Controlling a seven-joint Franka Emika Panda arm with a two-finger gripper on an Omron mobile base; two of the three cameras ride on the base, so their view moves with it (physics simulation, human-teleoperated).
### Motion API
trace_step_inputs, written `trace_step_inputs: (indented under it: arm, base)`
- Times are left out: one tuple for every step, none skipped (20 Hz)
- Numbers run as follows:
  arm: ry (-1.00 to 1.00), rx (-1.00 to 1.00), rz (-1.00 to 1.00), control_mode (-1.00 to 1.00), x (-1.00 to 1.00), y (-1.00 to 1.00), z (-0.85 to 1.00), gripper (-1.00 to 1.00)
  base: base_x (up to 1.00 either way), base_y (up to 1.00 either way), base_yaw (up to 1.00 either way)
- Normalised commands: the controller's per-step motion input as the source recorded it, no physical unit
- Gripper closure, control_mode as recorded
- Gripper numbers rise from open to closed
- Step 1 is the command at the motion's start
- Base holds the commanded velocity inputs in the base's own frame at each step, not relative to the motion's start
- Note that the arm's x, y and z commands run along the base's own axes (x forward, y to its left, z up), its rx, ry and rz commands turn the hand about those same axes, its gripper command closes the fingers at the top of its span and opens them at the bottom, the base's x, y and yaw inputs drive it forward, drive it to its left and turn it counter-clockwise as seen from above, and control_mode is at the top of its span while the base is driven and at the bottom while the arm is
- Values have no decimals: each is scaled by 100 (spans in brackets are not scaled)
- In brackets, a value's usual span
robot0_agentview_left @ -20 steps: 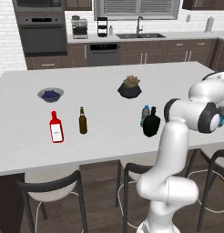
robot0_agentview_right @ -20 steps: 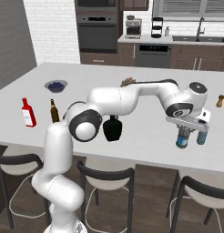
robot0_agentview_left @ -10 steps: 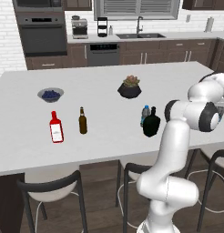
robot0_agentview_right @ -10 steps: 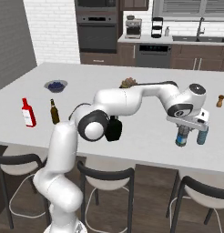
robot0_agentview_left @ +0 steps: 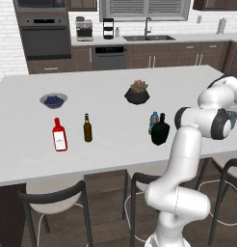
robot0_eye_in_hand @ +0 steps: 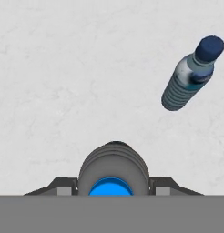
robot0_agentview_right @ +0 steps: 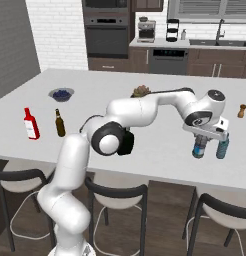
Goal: Move the plastic bottles in the middle to the plastics group, and the glass bottles in the middle to the glass group.
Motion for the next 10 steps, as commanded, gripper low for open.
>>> trace_step_inputs:
  arm:
    - [0,0,0,-100,0,0,-21,100]
    - [0,0,0,-100,0,0,-22,100]
    - [0,0,0,-100,0,0,-23,100]
    - [0,0,0,-100,0,0,-19,100]
    - [0,0,0,-100,5,0,-12,100]
    - [0,0,0,-100,9,0,-4,100]
    - [0,0,0,-100,8,0,0,100]
    - [0,0,0,-100,8,0,0,100]
    - [0,0,0,-100,10,0,0,100]
    - [0,0,0,-100,14,0,0,100]
  base:
    - [0,0,0]
    - [0,0,0]
    - [0,0,0]
    - [0,0,0]
    - [0,0,0]
    - [0,0,0]
    - [0,0,0]
    - [0,0,0]
    - [0,0,0]
    - [0,0,0]
